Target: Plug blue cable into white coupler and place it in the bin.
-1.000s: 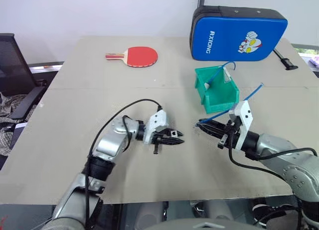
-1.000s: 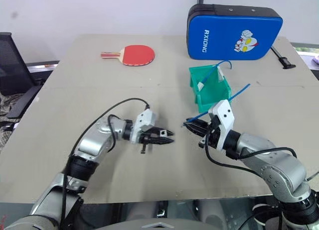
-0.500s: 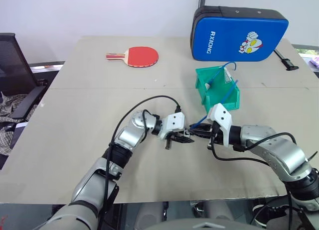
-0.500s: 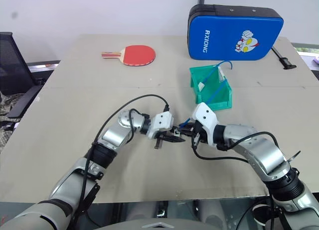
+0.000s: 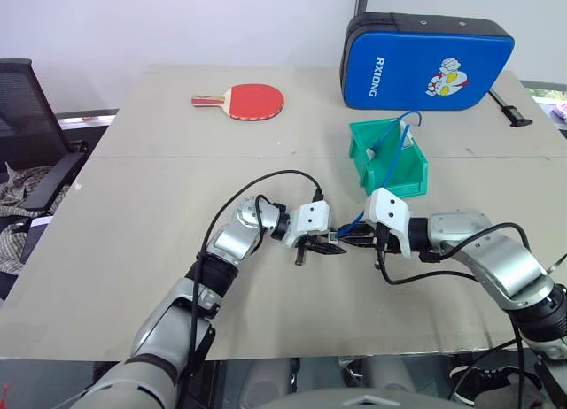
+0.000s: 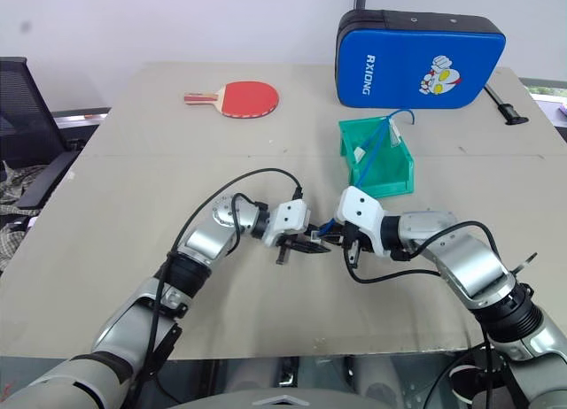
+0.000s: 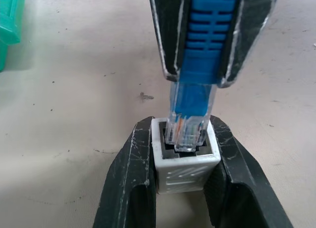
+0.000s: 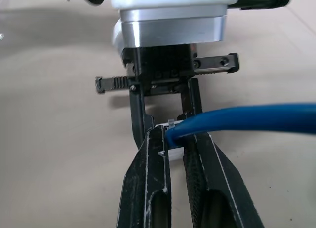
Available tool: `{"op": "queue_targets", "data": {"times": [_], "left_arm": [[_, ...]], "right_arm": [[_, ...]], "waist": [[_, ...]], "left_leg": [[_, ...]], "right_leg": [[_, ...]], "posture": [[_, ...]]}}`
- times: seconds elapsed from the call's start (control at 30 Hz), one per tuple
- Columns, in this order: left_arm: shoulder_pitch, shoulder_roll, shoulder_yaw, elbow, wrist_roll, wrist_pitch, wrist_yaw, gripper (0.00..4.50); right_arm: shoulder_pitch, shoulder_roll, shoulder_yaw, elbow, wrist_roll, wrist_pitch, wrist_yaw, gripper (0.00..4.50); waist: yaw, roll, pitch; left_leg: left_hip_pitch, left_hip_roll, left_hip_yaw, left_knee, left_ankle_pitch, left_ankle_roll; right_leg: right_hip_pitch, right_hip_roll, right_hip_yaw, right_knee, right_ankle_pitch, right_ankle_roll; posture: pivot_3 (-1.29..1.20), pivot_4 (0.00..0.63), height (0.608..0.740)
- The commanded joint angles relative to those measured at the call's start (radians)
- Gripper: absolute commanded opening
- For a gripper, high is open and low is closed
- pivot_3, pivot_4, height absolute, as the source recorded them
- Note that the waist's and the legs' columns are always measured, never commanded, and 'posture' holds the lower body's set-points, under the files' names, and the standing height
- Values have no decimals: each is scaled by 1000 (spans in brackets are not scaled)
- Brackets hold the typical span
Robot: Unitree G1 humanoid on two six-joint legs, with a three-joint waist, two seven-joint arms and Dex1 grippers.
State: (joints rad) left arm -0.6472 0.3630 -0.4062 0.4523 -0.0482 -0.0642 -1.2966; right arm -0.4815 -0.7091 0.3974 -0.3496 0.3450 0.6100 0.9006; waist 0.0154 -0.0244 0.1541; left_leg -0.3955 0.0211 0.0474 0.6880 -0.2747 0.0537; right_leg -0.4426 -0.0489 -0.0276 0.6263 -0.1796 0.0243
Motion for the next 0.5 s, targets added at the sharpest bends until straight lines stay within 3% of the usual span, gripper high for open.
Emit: {"op": "queue_targets", "data": {"times": [0.03, 0.3, 0.4, 0.5], "left_arm": [[-1, 1, -10, 3, 26, 3, 5, 655], [9, -6, -7, -54, 24, 43, 13, 655], [11, -3, 1, -63, 24, 53, 25, 655], [30, 6, 14, -94, -4, 95, 15, 655]], "right_arm": [[-39, -19, 68, 67, -64, 21, 76, 0], [-188, 87, 235, 248, -192, 43, 162, 0], [-174, 93, 290, 274, -237, 38, 201, 0], [-139, 102, 267, 277, -249, 27, 202, 0]], "waist": [[0, 0, 0], [-2, 0, -2], [-7, 1, -5], [-7, 1, -13]], "left_leg": [[0, 0, 0, 0, 0, 0], [6, 1, -1, 0, 0, 0], [14, 2, 0, -1, 0, 0], [16, 2, -1, -2, 0, 0]], "right_leg": [[0, 0, 0, 0, 0, 0], [5, 0, -1, 1, 0, 0], [12, 1, -1, 0, -1, 0], [12, 1, -1, 1, -1, 0]], "posture": [[0, 150, 731], [0, 150, 731], [0, 150, 731], [0, 150, 731]]}}
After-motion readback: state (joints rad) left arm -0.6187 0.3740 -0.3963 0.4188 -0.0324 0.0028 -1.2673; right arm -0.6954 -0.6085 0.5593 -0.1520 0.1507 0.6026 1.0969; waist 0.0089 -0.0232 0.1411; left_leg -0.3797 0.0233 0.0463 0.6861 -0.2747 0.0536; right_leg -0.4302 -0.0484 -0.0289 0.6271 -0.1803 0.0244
